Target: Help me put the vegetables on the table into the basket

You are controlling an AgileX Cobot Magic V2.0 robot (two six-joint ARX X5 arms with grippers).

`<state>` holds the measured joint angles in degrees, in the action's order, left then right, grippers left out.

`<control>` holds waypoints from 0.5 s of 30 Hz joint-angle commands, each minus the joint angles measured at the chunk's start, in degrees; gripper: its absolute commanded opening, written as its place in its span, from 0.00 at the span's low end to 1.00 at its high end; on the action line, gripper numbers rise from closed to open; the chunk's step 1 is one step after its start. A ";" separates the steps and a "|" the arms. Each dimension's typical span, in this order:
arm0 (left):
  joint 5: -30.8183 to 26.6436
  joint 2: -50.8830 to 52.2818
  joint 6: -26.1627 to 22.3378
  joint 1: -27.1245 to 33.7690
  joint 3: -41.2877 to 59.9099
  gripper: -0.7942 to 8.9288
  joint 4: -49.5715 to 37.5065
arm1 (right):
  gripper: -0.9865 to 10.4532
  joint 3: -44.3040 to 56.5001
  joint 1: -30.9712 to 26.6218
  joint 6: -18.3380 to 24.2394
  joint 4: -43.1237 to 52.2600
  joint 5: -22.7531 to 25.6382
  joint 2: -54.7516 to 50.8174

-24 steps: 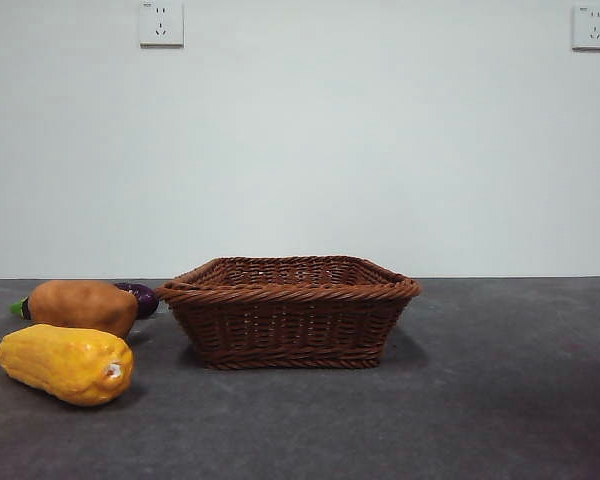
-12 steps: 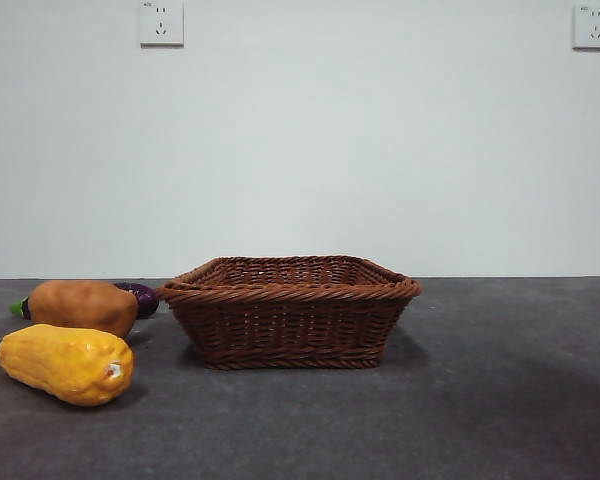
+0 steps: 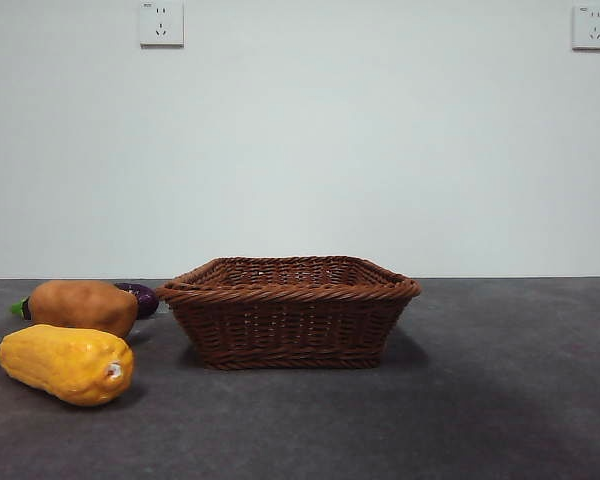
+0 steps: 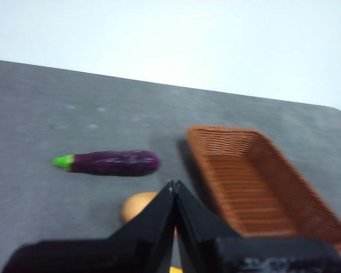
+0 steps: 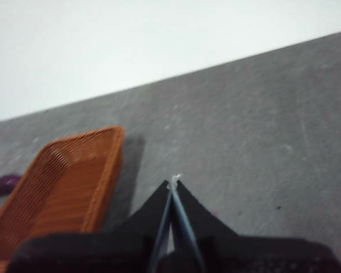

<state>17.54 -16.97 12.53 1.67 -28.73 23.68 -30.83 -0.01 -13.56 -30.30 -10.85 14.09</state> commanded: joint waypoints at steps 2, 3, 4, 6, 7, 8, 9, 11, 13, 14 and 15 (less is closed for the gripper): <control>5.60 -5.25 -1.92 -0.15 -7.56 0.08 4.13 | 0.08 -9.33 -0.02 5.29 -8.00 -3.72 6.14; 6.84 -6.36 -2.75 -0.15 -9.35 0.08 5.35 | 0.08 -11.37 -0.02 6.36 -9.81 -4.72 7.56; 7.89 -7.67 -3.87 -0.15 -11.41 0.08 6.93 | 0.08 -13.68 -0.02 7.17 -11.80 -5.97 9.20; 9.84 -9.94 -6.23 -0.15 -15.28 0.08 10.45 | 0.08 -17.68 -0.02 8.52 -15.06 -8.46 12.11; 10.78 -10.95 -7.50 -0.15 -17.00 0.08 12.37 | 0.08 -19.43 -0.02 9.11 -16.48 -9.73 13.42; 11.98 -12.09 -9.11 -0.15 -19.02 0.08 14.78 | 0.08 -21.35 -0.02 9.90 -18.12 -11.10 14.86; 13.29 -13.07 -10.64 -0.15 -20.92 0.08 17.31 | 0.08 -23.19 -0.02 10.71 -19.80 -12.37 16.20; 14.80 -14.62 -13.49 -0.15 -24.15 0.08 22.12 | 0.08 -26.43 -0.02 11.82 -22.97 -14.27 18.53; 15.54 -15.67 -16.31 -0.15 -26.84 0.08 26.53 | 0.08 -29.27 -0.02 13.44 -26.12 -16.06 20.48; 15.74 -16.11 -17.33 -0.22 -27.98 0.08 28.30 | 0.08 -30.64 -0.02 14.27 -27.71 -16.90 21.44; 15.74 -16.31 -17.73 -0.28 -28.79 0.08 29.46 | 0.08 -31.91 -0.02 15.12 -29.29 -17.33 22.29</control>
<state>32.84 -33.30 -1.65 1.63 -56.99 52.38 -61.93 -0.01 -0.91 -58.92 -27.64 36.03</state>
